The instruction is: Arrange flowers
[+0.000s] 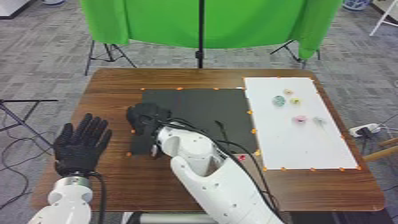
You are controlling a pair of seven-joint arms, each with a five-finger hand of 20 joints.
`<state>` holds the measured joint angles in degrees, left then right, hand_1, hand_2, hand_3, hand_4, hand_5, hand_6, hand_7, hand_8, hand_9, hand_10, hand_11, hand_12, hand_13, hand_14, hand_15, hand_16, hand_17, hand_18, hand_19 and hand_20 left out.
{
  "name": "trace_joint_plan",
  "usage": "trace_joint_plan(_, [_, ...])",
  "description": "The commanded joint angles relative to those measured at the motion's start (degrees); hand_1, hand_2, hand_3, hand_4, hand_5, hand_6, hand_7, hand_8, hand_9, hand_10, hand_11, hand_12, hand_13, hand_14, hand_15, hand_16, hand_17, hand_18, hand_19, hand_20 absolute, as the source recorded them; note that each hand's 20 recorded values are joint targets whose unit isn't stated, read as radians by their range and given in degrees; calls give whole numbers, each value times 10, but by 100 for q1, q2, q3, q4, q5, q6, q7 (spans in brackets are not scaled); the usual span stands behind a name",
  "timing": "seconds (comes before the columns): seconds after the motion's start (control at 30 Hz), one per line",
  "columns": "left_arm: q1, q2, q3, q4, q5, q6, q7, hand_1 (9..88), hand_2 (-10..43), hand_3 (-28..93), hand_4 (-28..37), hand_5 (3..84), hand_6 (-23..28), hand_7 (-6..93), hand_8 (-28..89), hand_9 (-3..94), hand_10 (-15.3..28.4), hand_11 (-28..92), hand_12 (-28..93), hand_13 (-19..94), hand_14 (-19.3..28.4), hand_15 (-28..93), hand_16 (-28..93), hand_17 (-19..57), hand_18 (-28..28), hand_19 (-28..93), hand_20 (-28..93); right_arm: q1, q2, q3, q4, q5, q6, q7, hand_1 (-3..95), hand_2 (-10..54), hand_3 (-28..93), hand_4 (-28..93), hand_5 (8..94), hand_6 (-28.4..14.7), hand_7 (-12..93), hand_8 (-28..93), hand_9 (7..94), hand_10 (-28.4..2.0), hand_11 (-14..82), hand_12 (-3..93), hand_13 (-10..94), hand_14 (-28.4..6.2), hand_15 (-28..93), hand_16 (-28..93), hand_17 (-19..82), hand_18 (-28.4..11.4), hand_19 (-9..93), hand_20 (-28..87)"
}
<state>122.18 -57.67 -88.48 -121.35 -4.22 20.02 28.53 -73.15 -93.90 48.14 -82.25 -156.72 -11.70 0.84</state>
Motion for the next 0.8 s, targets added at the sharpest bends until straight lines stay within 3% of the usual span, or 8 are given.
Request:
trace_joint_plan(0.03, [79,3,29,12,0,-10,-9,267,175,767,-283,482,110,130,-103,419,165,257,91,301,163,421,-98,-85,141,389,121,-112,-88,80,120,-349,-305,133,640,-95,736,-283,598,-14,451,-61,687,-112,237,389,588,-65,568,361,336,-193,883,524])
trace_joint_plan(0.13, [83,-13,25,45,12,-35,-51,268,175,766,-283,482,110,130,-103,420,165,257,91,301,163,423,-98,-85,141,389,122,-85,-104,79,125,-416,-336,225,633,-95,737,-283,607,-7,387,-121,675,-118,219,341,582,-70,573,357,330,-202,888,526])
trace_joint_plan(0.2, [82,-23,28,46,-59,-6,-70,268,175,767,-283,482,110,130,-103,419,164,257,91,301,162,421,-99,-85,141,389,122,-69,-104,58,107,-420,-366,323,623,-95,745,-283,612,-2,366,-199,650,-127,252,274,581,-71,576,352,327,-208,892,527])
trace_joint_plan(0.3, [75,-38,47,54,-54,-25,-88,268,175,766,-283,481,110,130,-103,419,164,256,91,301,162,422,-98,-85,141,390,121,-58,-66,45,70,-305,-364,363,618,-95,746,-283,614,-2,348,-204,630,-135,286,216,577,-76,580,353,325,-213,894,528])
trace_joint_plan(0.57, [92,-63,21,53,-51,-54,-90,268,176,764,-283,481,110,130,-103,420,164,258,92,302,162,423,-99,-85,141,390,121,-54,85,-30,-98,53,-125,647,549,-95,785,-283,613,-6,318,-192,619,-140,294,187,563,-113,676,346,325,-230,917,539])
trace_joint_plan(0.8, [55,-72,47,78,-68,-54,-89,268,173,767,-283,480,110,130,-103,419,164,257,92,302,162,423,-99,-85,141,390,121,-56,205,-126,-250,188,-165,799,506,-95,824,-283,627,-13,298,-182,628,-145,293,189,574,-126,718,324,331,-238,932,566])
